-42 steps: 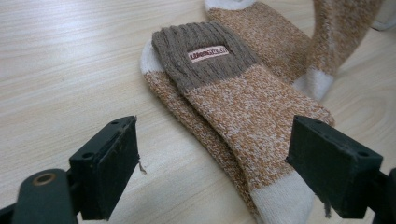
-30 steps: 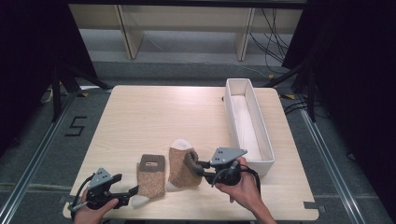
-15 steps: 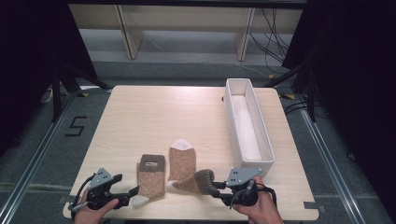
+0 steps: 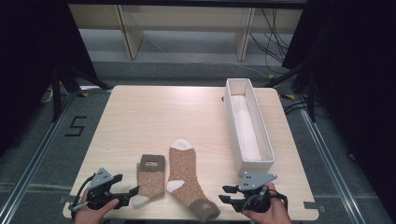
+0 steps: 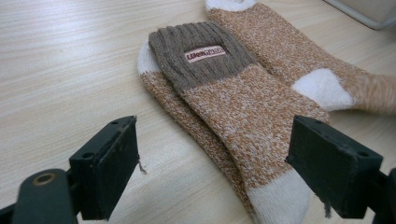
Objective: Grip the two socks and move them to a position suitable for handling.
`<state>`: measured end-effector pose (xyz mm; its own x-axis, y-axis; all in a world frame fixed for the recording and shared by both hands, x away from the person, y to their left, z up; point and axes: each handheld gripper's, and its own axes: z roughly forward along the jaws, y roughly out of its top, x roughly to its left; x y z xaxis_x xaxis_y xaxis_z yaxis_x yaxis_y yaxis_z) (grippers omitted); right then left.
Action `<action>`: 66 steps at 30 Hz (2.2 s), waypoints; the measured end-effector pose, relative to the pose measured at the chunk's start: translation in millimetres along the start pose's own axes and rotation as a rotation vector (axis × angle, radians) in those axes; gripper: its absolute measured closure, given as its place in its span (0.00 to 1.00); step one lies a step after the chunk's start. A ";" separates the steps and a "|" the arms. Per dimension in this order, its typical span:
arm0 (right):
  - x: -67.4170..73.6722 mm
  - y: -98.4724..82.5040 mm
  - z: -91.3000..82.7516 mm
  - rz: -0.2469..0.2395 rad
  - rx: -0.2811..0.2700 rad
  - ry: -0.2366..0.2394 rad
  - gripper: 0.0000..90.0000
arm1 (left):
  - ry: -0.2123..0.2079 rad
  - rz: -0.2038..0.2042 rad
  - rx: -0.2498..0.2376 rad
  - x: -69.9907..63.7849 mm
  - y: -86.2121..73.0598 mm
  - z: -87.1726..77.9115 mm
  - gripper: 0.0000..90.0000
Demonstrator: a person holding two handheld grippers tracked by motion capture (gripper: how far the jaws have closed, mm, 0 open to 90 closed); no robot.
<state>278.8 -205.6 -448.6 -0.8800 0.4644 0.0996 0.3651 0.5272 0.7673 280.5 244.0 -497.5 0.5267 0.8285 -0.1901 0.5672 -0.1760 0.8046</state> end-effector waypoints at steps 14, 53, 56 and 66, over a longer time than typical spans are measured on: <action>10.7 30.0 43.9 -0.050 0.116 0.012 0.86 | -0.003 0.004 -0.001 -0.4 0.2 0.8 0.17; 11.0 69.6 104.5 -0.101 0.291 -0.025 0.90 | -0.018 0.008 0.003 -1.2 0.5 -1.1 0.20; 15.1 52.5 87.5 -0.053 0.316 -0.092 0.81 | -0.021 0.013 0.001 -1.3 0.6 -0.4 0.20; 12.6 20.9 76.1 0.092 0.353 -0.077 0.67 | -0.011 0.012 0.009 -0.9 0.4 0.0 0.20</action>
<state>298.4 -134.6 -479.5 -0.8182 0.5662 0.0997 0.5355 0.6874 0.4906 280.3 243.2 -496.9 0.5408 0.8202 -0.1868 0.5666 -0.1911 0.8015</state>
